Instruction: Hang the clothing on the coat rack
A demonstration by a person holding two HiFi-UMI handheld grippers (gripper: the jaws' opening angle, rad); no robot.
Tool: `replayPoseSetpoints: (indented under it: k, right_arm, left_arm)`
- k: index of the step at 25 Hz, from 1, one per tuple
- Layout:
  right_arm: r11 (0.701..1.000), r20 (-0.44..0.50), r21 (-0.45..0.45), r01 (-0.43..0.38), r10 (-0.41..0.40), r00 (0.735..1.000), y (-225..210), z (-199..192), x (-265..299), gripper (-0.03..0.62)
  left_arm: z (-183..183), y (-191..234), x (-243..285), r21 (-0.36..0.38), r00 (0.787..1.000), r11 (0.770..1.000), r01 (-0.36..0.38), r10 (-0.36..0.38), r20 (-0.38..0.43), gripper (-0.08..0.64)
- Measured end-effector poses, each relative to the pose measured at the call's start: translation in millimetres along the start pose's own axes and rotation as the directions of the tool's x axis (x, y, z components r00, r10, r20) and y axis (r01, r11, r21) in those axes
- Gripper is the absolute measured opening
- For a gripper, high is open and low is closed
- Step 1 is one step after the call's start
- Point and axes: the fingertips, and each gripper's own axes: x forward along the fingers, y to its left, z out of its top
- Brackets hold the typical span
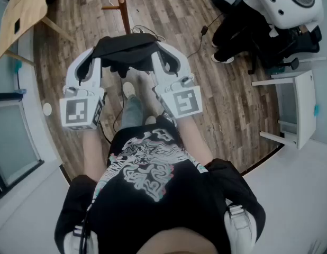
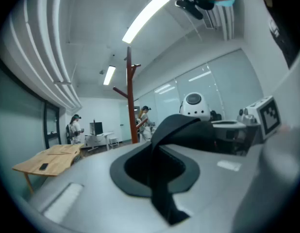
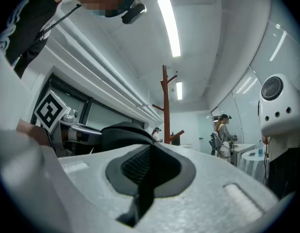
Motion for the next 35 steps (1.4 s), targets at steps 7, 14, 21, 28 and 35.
replayPoseSetpoints:
  k: [7,14,21,28,35]
  right_arm:
    - [0.999,0.037,0.046,0.006,-0.008,0.999,25,40,-70,0.006]
    - [0.997,0.060,0.063,-0.039,0.036,0.998,61,54,-97,0.006]
    - [0.996,0.032,0.068,-0.061,0.059,0.998,77,48,-109,0.008]
    - [0.996,0.021,0.062,-0.067,0.066,0.998,69,43,-112,0.008]
    - [0.997,-0.041,0.080,-0.023,0.026,0.999,47,23,-92,0.008]
  left_arm:
    - [38,-41,-61,0.010,0.998,0.999,-0.041,0.041,0.049,0.002]
    - [51,-48,-98,0.005,0.995,0.999,-0.049,0.048,0.082,0.002]
    - [49,-50,-116,0.011,0.994,0.998,-0.069,0.068,0.087,0.002]
    - [47,-53,-122,0.020,0.994,0.996,-0.083,0.081,0.074,0.002]
    - [22,-50,-100,-0.070,0.999,0.997,-0.041,0.043,0.027,0.002]
